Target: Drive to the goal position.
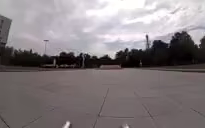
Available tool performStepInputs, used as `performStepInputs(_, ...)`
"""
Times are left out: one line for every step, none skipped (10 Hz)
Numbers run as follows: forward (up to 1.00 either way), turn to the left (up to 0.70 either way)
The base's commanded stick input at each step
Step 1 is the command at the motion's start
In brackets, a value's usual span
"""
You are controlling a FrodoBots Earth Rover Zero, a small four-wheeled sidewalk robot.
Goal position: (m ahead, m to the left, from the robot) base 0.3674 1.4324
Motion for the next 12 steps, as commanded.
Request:
performStepInputs(0.7,0.0)
performStepInputs(0.7,0.0)
performStepInputs(0.7,0.0)
performStepInputs(0.7,0.0)
performStepInputs(0.7,0.0)
performStepInputs(0.7,0.0)
performStepInputs(0.7,0.0)
performStepInputs(0.7,0.0)
performStepInputs(0.7,0.0)
performStepInputs(0.7,0.0)
performStepInputs(0.7,0.0)
performStepInputs(0.7,0.0)
